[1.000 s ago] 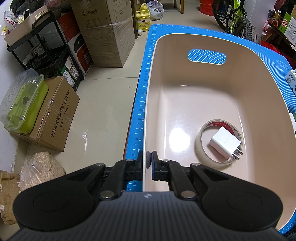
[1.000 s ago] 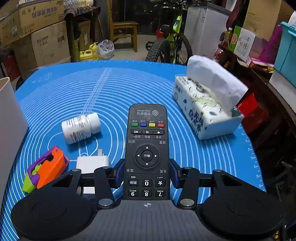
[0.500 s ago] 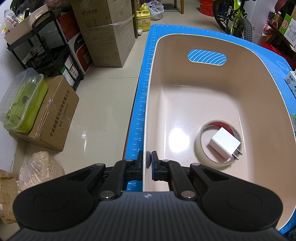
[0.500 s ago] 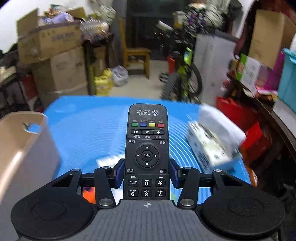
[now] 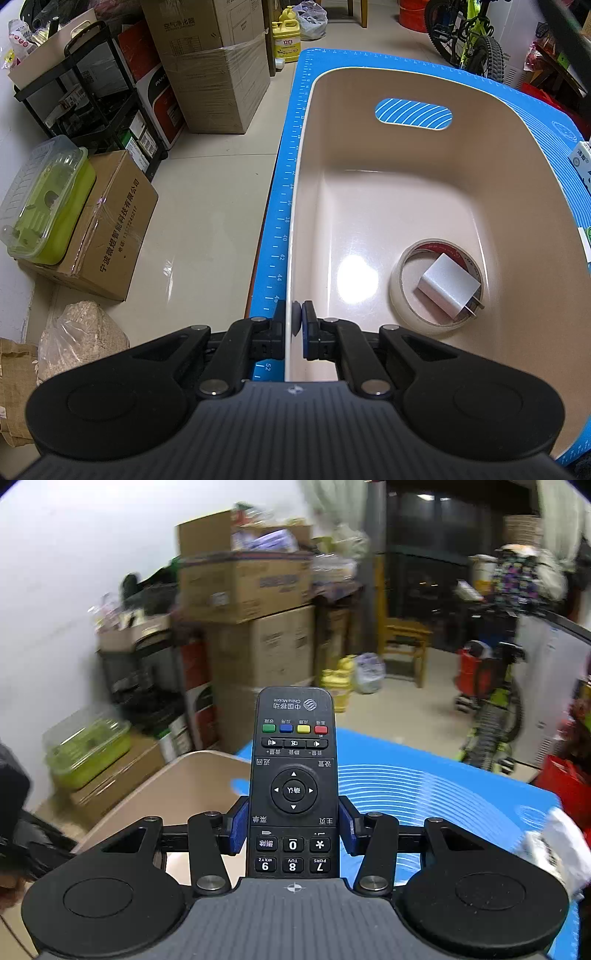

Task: Organize rigid objects
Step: 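Carry the black remote into the bin and open the right gripper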

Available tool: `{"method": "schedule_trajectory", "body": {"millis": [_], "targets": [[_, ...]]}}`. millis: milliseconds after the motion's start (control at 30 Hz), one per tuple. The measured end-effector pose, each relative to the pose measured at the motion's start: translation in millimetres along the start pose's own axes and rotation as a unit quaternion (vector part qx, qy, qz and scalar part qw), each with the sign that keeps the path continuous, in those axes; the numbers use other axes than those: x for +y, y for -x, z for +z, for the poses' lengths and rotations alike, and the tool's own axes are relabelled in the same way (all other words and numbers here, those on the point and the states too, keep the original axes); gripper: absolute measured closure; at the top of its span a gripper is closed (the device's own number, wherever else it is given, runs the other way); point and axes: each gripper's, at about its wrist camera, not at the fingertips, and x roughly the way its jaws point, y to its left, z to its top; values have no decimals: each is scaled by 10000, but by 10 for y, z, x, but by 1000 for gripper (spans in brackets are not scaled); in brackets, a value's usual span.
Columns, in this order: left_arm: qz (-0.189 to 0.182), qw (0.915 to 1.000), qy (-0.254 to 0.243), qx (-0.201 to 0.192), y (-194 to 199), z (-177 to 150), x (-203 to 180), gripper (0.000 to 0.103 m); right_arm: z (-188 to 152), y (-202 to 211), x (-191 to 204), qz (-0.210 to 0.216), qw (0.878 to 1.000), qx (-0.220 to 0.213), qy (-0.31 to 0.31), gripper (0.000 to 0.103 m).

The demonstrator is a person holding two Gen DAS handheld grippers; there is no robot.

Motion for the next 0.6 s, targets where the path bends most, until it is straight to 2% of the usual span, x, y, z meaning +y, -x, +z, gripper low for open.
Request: {"method": "schedule_trajectory", "body": {"millis": [267,467,600], "targets": [[-12,10000,32,-4,-2,-4,5,94,-55,-512,724,296,9947,825,528,49],[-19,10000,12,5,7,0,22,94,-301,-872,963,337,9849,1585,612,49],[-20,10000,13,5,7,0,22,94,-406,-1009,1023,265,9778,1947,729,49]]}}
